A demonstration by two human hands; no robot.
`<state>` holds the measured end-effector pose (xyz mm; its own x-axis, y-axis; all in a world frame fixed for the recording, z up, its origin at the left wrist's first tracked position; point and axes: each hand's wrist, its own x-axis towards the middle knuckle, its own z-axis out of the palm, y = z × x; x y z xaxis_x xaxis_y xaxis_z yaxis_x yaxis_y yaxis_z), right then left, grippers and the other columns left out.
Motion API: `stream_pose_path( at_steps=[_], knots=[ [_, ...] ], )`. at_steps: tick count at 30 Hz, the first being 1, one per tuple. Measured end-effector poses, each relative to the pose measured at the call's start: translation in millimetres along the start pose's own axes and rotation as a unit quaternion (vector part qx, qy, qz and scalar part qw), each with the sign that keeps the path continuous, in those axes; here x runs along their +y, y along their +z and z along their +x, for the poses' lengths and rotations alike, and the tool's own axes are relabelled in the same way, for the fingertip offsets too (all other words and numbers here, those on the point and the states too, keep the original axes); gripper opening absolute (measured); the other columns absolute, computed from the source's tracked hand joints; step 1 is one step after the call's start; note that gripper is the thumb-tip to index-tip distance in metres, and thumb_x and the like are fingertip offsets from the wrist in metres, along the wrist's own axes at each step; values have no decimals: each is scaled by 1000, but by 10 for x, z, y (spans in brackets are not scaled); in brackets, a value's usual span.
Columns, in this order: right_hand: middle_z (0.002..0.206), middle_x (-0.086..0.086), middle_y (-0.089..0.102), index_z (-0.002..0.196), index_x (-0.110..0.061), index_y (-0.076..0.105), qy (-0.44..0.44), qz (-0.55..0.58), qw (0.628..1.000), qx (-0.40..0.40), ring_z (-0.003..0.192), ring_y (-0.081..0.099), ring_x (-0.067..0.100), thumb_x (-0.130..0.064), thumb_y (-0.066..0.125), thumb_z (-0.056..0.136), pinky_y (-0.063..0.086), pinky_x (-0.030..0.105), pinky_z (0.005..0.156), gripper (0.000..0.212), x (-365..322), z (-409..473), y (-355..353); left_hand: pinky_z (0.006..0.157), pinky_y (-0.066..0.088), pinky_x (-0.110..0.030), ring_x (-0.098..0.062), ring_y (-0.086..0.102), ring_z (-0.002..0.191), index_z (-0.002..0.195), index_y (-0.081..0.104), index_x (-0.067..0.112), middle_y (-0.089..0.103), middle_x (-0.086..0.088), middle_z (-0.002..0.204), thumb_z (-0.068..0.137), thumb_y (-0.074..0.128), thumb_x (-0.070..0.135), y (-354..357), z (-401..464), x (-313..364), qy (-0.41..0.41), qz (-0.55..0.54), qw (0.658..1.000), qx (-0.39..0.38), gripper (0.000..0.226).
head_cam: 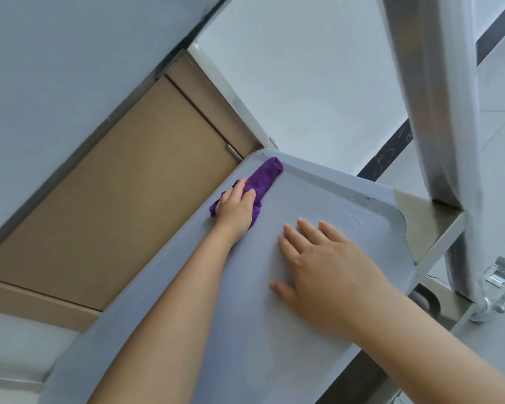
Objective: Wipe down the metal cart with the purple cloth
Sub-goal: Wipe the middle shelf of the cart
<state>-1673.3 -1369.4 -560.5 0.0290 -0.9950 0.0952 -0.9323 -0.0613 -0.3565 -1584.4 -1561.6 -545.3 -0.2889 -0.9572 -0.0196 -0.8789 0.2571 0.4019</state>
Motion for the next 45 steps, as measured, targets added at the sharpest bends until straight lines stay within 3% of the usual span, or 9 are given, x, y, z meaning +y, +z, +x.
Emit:
stream_pose_path(
  at_steps=[7, 11, 15, 18, 23, 28, 32, 39, 45],
  knots=[
    [159, 1, -5, 151, -13, -1, -7, -8, 997, -71, 146, -7, 19, -56, 23, 96, -3, 36, 116, 74, 31, 79, -72, 113, 20, -38, -28, 29, 134, 143, 33, 34, 32, -7, 148, 94, 32, 39, -34, 370, 12, -35, 18, 999, 17, 50],
    [159, 3, -5, 151, -12, -1, -8, -2, 999, -45, 145, -8, 19, -54, 23, 97, -5, 37, 116, 72, 15, 63, -20, 111, 19, -36, -31, 26, 136, 146, 28, 28, 29, -10, 150, 96, 32, 38, -37, 561, 2, -54, 30, 997, 46, 52],
    [159, 5, -4, 150, -10, 1, 5, 1, 1000, -24, 145, -9, 21, -50, 24, 97, -6, 39, 116, 70, -24, 40, 13, 113, 15, -46, -33, 17, 139, 148, 21, 24, 23, -9, 152, 90, 36, 51, -36, 763, 84, -96, 40, 993, 55, 66],
    [159, 6, -4, 150, -8, 1, 2, 1, 1000, -16, 145, -9, 22, -48, 24, 98, -5, 40, 116, 70, -29, 58, 34, 113, 17, -48, -32, 16, 141, 146, 26, 18, 23, -8, 152, 82, 43, 64, 3, 864, 234, -102, 15, 994, 45, 80],
    [159, 4, -4, 150, -9, 1, 1, 16, 1000, -13, 145, -10, 20, -47, 25, 97, -7, 38, 115, 69, -14, 39, 12, 110, 22, -52, -33, 24, 136, 141, 34, 17, 33, -8, 146, 81, 39, 64, 52, 935, 355, -136, 30, 988, 65, 76],
    [159, 5, -2, 150, -9, 2, 5, 8, 1000, 7, 146, -8, 21, -50, -2, 83, -7, 38, 115, 79, -29, 54, 50, 112, 17, -49, -34, 22, 135, 143, 29, 18, 29, -8, 148, 91, 35, 50, 89, 997, 491, -172, 28, 983, 61, 62],
    [159, 4, -5, 150, -9, 0, 4, 21, 1000, -9, 145, -11, 20, -47, 24, 97, -9, 37, 115, 70, -26, 47, 24, 112, 14, -51, -35, 23, 135, 142, 30, 14, 31, -11, 146, 92, 32, 48, 120, 1010, 416, -139, 42, 987, 67, 60],
    [159, 4, -5, 150, -10, 1, 0, 23, 1000, 5, 145, -11, 19, -48, 26, 97, -10, 37, 115, 70, -16, 56, 46, 108, 23, -45, -31, 34, 129, 137, 39, 12, 39, -11, 142, 94, 29, 48, 158, 913, 414, -31, 70, 995, 68, 57],
    [159, 3, -3, 150, -11, 4, -7, 31, 999, 20, 145, -9, 18, -48, 28, 96, -9, 36, 115, 70, -13, 58, 42, 109, 23, -46, -32, 33, 129, 135, 42, 19, 41, -12, 140, 94, 29, 49, 194, 820, 426, 4, 62, 996, 60, 53]
  ],
)
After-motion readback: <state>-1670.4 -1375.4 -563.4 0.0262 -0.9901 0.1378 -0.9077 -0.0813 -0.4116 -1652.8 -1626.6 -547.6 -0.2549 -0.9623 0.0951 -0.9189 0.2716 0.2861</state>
